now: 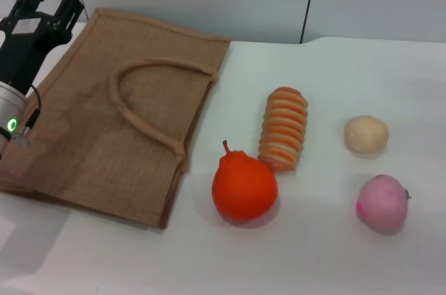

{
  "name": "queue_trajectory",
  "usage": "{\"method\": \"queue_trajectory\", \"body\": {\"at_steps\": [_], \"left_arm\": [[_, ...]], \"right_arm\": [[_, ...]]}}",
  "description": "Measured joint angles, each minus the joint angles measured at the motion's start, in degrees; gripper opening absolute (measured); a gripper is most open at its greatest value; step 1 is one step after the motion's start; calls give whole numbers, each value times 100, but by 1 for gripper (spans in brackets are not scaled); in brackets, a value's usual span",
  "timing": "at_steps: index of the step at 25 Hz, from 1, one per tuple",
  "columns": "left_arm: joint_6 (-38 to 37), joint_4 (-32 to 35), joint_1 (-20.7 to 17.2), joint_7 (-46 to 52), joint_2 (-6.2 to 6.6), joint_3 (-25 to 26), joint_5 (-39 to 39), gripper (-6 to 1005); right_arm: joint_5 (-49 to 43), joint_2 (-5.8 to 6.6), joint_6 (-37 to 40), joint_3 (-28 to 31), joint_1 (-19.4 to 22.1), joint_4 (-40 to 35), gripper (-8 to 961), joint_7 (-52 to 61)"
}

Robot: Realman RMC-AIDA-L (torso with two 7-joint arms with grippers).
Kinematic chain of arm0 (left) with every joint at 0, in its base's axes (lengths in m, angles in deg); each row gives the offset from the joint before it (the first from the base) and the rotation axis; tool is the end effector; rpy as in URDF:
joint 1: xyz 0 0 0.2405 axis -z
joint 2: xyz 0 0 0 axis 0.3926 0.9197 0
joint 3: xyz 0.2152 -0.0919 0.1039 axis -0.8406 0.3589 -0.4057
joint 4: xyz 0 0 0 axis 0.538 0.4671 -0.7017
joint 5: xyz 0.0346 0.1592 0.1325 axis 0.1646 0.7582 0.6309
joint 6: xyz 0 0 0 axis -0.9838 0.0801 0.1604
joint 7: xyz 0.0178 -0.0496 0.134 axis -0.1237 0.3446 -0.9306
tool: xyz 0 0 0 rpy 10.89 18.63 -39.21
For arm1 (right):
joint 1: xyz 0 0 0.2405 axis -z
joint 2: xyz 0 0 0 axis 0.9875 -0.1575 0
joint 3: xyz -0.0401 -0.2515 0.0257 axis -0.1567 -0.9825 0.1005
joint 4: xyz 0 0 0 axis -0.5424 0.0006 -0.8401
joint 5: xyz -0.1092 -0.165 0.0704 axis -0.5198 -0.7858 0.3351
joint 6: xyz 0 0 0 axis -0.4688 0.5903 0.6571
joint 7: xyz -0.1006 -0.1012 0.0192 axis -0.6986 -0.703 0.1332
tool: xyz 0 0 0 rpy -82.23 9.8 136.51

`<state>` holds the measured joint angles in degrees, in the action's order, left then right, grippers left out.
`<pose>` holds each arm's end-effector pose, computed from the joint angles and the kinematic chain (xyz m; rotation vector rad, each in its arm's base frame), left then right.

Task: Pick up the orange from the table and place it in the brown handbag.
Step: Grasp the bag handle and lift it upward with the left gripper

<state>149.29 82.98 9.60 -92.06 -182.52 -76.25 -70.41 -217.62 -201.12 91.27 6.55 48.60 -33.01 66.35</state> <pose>-0.3013 0.3606 0.0370 -1.5522 -0.5619 -1.0936 0.3374 0.3502 0.0379 -1.5276 0.5953 0.8615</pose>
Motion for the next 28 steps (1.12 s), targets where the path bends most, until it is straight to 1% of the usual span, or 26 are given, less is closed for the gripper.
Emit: {"method": "queue_trajectory", "body": {"at_steps": [12, 15, 18, 19, 22, 24, 28], "left_arm": [[-49, 0, 3, 0, 7, 0, -1, 670], [-219, 0, 31, 62, 11, -8, -1, 667], [-427, 16, 65, 323, 24, -55, 28, 665], [-747, 67, 127, 772, 66, -140, 145, 664], [-1056, 147, 193, 1229, 118, -166, 390, 661], [-1303, 324, 226, 1772, 159, -167, 771, 659], [-1865, 910, 298, 3228, 216, -167, 1721, 656]], "right_arm": [[0, 0, 0, -3, 0, 0, 818, 0], [0, 0, -2, -13, 0, 0, 818, 0], [-1, 0, -23, -18, 0, -2, 818, 0], [0, 0, -45, -18, 0, -4, 817, 0], [-10, 0, -87, -17, 0, -21, 817, 0], [-16, 0, -87, -17, 0, -25, 817, 0], [-25, 0, -88, -17, 0, -27, 817, 0]]}}
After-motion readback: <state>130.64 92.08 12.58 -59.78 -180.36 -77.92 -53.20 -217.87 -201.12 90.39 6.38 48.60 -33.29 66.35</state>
